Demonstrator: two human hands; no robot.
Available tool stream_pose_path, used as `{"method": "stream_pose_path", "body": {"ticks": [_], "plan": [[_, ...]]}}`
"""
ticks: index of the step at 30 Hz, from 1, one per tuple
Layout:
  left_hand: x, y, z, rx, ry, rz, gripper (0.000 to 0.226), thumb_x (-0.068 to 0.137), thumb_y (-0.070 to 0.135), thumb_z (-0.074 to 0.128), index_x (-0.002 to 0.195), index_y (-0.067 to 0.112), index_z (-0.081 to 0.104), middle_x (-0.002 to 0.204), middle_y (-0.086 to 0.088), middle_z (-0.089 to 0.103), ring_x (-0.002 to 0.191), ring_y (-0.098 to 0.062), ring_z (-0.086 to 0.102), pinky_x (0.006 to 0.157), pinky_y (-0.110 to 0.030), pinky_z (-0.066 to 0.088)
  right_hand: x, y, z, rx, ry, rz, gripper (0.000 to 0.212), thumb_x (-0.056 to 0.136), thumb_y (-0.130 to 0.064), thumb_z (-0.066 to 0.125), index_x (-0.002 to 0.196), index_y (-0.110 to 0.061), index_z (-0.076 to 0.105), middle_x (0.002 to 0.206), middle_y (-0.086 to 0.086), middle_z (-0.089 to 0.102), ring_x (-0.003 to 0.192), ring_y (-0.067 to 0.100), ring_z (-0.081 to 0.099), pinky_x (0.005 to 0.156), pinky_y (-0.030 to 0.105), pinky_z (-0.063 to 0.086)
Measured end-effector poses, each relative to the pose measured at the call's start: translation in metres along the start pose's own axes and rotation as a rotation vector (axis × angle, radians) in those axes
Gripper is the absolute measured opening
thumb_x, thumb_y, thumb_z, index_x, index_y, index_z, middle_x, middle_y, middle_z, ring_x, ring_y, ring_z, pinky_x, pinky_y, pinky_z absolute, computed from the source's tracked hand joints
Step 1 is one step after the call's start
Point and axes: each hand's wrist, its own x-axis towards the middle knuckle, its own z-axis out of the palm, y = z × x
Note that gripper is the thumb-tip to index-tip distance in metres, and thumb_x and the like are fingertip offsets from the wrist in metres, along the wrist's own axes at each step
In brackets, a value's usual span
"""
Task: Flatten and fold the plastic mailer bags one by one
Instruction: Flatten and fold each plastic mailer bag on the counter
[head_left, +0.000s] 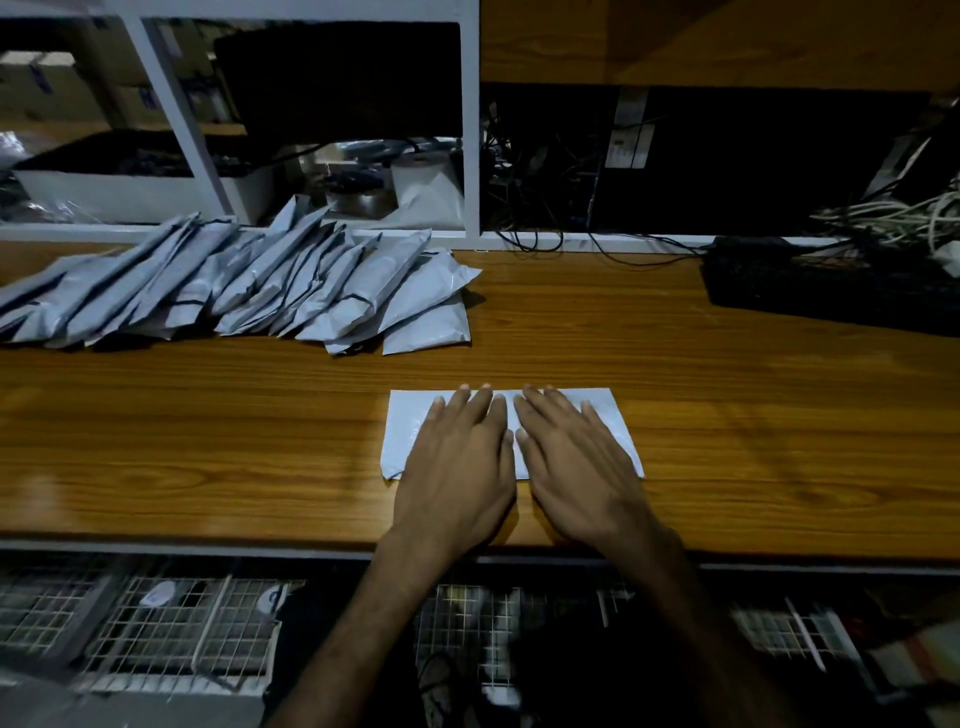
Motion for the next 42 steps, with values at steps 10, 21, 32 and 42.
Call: {"method": "stream_pose_path", "body": {"ticks": [10, 21, 32, 42], "plan": [[-0.004, 0.01, 0.002, 0.114, -0.057, -0.214, 0.085, 0.089, 0.049, -0.009, 0.164, 0.023, 0.023, 0.173, -0.006, 0.015, 0.161, -0.026, 0.003, 0.127, -0.055, 0.001, -0.002, -0.005, 0.007, -0.102, 0.033, 0.1, 0.087, 0.088, -0.046, -0.012, 0.163, -0.023, 0.025, 0.171, -0.004, 0.019, 0.159, 0.016, 0.012, 0.127, 0.039, 0.008], [-0.01, -0.012, -0.008, 0.174, -0.106, -0.3, 0.07, 0.1, 0.043, 0.006, 0.165, 0.02, 0.016, 0.174, -0.006, 0.011, 0.16, -0.033, 0.003, 0.124, -0.065, 0.008, -0.004, 0.012, 0.001, -0.098, 0.007, 0.227, 0.057, 0.11, -0.04, 0.017, 0.165, -0.023, 0.019, 0.173, -0.003, 0.011, 0.16, 0.019, 0.005, 0.129, 0.043, 0.004], [-0.014, -0.03, -0.014, 0.136, -0.125, -0.281, 0.062, 0.107, 0.042, 0.006, 0.165, 0.021, 0.012, 0.174, -0.007, 0.005, 0.16, -0.034, -0.002, 0.122, -0.071, 0.002, -0.013, 0.044, -0.012, -0.125, -0.004, 0.244, 0.057, 0.11, -0.038, 0.02, 0.165, -0.022, 0.017, 0.173, -0.004, 0.009, 0.16, 0.019, 0.005, 0.129, 0.048, 0.006], [-0.02, -0.052, -0.027, 0.113, -0.16, -0.269, 0.06, 0.109, 0.045, 0.009, 0.166, 0.026, 0.007, 0.174, -0.005, 0.001, 0.16, -0.03, -0.008, 0.124, -0.066, -0.001, -0.015, 0.062, -0.019, -0.105, 0.004, 0.255, 0.054, 0.111, -0.036, 0.022, 0.164, -0.03, 0.016, 0.173, -0.004, 0.008, 0.16, 0.02, 0.004, 0.128, 0.049, 0.006]]}}
